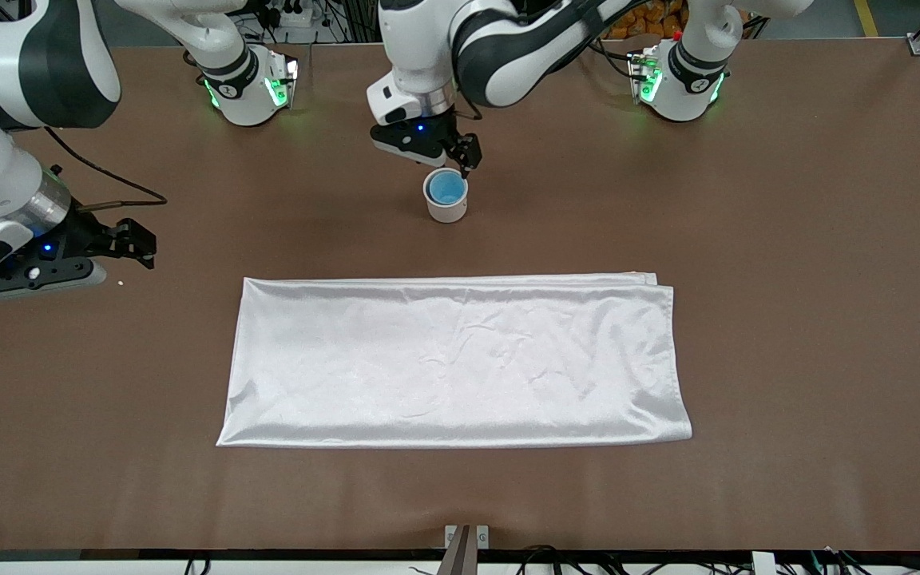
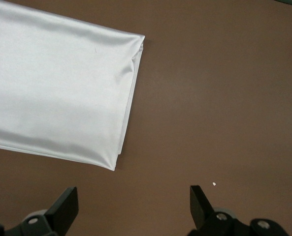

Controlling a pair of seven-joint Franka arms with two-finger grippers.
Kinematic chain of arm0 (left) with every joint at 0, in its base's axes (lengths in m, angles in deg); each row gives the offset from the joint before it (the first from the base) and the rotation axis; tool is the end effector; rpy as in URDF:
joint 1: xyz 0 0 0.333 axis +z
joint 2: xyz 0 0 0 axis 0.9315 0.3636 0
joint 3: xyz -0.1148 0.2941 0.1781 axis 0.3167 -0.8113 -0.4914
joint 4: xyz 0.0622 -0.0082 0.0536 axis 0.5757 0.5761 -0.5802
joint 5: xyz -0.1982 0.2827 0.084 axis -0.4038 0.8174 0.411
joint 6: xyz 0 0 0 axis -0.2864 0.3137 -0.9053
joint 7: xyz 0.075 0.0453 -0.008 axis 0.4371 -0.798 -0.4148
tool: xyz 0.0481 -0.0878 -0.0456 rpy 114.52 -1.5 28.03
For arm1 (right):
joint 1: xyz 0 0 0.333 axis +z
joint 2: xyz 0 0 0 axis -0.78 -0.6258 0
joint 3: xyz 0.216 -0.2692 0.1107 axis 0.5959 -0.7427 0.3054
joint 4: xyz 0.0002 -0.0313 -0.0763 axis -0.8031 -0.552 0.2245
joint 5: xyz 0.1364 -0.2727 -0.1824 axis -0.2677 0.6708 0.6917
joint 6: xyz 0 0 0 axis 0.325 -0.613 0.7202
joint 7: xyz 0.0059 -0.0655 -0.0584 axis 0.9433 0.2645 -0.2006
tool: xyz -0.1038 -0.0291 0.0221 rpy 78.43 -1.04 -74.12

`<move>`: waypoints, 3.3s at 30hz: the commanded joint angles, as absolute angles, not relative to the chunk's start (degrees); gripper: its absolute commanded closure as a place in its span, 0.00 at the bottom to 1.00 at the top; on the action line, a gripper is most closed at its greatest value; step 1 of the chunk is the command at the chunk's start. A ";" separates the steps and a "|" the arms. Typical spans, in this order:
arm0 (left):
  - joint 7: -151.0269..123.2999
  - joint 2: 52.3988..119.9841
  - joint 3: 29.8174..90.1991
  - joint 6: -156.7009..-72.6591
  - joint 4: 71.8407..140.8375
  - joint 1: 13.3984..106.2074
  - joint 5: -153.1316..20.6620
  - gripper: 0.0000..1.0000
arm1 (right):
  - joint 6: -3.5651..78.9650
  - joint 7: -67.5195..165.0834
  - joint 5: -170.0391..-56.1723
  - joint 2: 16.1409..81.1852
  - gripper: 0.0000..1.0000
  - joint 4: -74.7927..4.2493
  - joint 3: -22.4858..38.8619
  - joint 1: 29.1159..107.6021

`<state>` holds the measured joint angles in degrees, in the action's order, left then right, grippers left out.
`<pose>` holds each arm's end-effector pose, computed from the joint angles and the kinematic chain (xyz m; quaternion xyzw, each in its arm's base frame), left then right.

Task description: Place blue cup into white mug on table

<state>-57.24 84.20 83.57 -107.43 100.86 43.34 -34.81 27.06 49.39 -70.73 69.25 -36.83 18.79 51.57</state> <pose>0.3309 -0.5374 0.4766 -0.9787 0.1995 -0.0339 0.0357 0.5455 0.0429 0.5843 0.9931 0.1080 0.0126 0.0437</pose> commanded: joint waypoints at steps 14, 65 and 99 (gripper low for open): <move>-41.01 64.88 67.36 -95.35 102.08 44.86 -50.38 0.00 | 18.06 49.81 -72.22 70.63 0.00 -30.12 19.26 51.17; -26.84 62.15 42.82 -90.86 97.51 54.78 -54.69 0.00 | 15.51 48.50 -75.12 70.11 0.00 -23.17 18.65 46.69; -26.84 61.27 45.90 -88.84 98.12 56.46 -58.47 0.00 | 15.51 48.23 -73.45 70.02 0.00 -22.91 18.65 46.78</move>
